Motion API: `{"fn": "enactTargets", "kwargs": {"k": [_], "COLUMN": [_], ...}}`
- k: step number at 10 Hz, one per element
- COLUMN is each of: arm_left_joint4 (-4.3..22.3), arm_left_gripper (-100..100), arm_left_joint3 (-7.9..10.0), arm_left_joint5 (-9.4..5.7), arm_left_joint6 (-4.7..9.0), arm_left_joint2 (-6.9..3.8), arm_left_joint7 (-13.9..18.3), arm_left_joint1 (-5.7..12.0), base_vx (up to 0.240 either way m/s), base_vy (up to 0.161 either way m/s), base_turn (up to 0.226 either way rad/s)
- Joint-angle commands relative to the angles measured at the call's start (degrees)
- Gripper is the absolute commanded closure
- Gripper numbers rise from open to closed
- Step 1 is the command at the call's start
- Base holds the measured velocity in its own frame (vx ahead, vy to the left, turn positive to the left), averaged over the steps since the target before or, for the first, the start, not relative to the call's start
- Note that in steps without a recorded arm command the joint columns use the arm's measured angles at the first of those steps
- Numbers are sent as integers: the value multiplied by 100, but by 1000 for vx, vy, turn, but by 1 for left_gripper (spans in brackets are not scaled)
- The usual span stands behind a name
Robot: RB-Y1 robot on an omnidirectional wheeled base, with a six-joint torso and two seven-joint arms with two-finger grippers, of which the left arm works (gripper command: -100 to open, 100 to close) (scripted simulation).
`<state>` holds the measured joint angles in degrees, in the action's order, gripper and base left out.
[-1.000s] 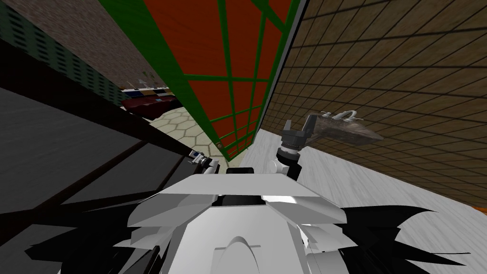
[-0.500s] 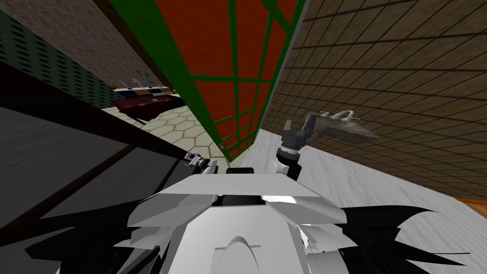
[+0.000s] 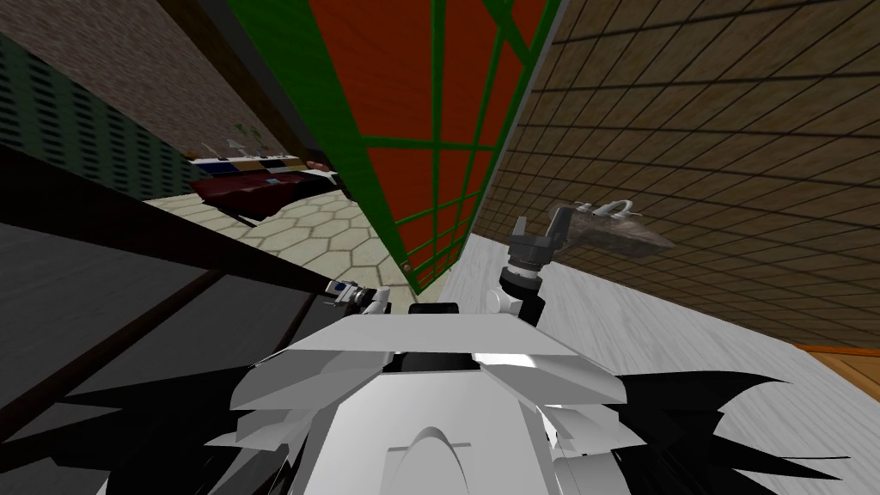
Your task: Push the door open
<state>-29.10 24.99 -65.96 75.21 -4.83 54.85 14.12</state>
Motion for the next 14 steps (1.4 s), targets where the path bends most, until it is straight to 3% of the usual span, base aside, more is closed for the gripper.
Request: {"fn": "enactTargets", "kwargs": {"k": [1, 2, 4, 6, 7, 13, 14], "arm_left_joint4": [-286, -355, -337, -337, -320, -320, -302], "arm_left_gripper": [100, 100, 100, 100, 100, 100, 100], "arm_left_joint3": [56, 188, 255, 255, 322, 322, 391], "arm_left_joint5": [-34, -155, -217, -217, -279, -279, -342], "arm_left_joint6": [29, 159, 226, 226, 293, 293, 361], "arm_left_joint2": [51, 37, 32, 32, 26, 26, 23], "arm_left_joint7": [-61, -84, -96, -96, -108, -108, -121], "arm_left_joint1": [-226, -213, -206, -206, -198, -198, -191], "base_vx": [26, 28, 11, 11, 5, 3, 14], "base_vy": [40, 88, 80, 36, 42, 12, 35], "base_turn": [27, -96, -61, 4, -58, -6, -44]}}
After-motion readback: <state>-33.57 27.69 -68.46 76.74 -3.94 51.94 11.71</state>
